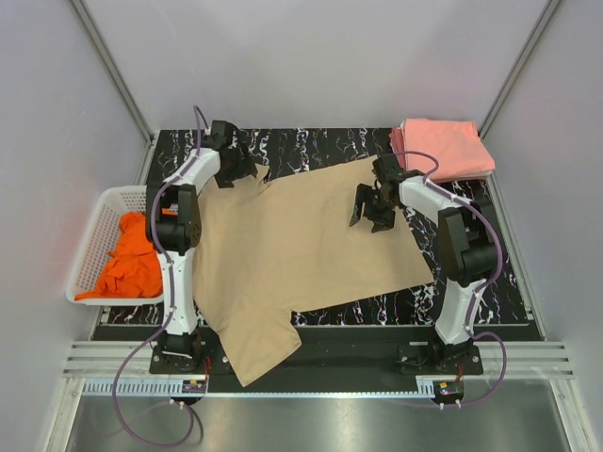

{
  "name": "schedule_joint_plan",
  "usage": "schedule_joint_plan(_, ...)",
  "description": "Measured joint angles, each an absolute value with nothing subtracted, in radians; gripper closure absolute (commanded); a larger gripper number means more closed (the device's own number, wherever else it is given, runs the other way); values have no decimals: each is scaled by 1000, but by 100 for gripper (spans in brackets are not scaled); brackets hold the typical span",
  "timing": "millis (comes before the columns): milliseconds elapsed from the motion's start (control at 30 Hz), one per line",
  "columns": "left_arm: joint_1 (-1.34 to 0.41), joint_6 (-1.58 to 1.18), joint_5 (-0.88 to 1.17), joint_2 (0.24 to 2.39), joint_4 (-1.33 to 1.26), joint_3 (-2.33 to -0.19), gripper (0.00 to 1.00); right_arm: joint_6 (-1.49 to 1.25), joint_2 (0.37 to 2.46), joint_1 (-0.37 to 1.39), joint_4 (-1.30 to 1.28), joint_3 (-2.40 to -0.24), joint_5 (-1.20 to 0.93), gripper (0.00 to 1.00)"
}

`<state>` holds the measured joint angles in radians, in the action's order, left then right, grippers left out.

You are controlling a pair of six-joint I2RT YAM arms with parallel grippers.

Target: Fold and stack the t-shirts

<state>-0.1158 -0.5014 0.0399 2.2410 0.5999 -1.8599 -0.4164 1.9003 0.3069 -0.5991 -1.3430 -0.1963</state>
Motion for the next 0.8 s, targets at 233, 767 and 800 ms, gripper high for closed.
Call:
schedule_joint_plan(233, -125, -505, 39, 2383, 609, -2017, 21, -446, 1911, 296, -588, -1268, -203, 26)
schedule_joint_plan(767, -171, -648, 140, 2738, 553, -2561, 16, -657, 1792, 239, -519, -1081, -269, 24)
schedule_joint_plan(800, -177, -663, 160, 2743, 529, -2561, 13, -663, 1790, 220, -517, -1076, -277, 24)
